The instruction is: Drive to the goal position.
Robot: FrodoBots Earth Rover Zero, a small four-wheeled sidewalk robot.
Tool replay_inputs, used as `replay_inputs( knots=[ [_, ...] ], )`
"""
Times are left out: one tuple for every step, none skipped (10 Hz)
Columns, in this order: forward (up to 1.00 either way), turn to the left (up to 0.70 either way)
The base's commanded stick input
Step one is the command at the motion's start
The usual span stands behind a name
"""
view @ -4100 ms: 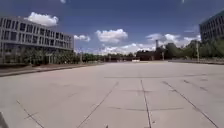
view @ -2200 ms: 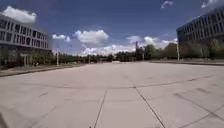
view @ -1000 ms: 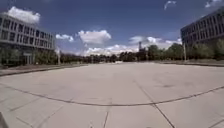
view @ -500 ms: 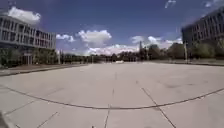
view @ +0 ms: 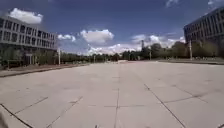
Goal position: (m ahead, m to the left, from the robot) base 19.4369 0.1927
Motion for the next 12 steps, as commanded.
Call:
replay_inputs(
  knots=[
    [0.7, 0.0],
    [0.7, 0.0],
    [0.7, 0.0],
    [0.7, 0.0],
    [0.7, 0.0],
    [0.7, 0.0],
    [0.7, 0.0],
    [0.7, 0.0],
    [0.7, 0.0],
    [0.7, 0.0],
    [0.7, 0.0],
    [0.7, 0.0]
  ],
)
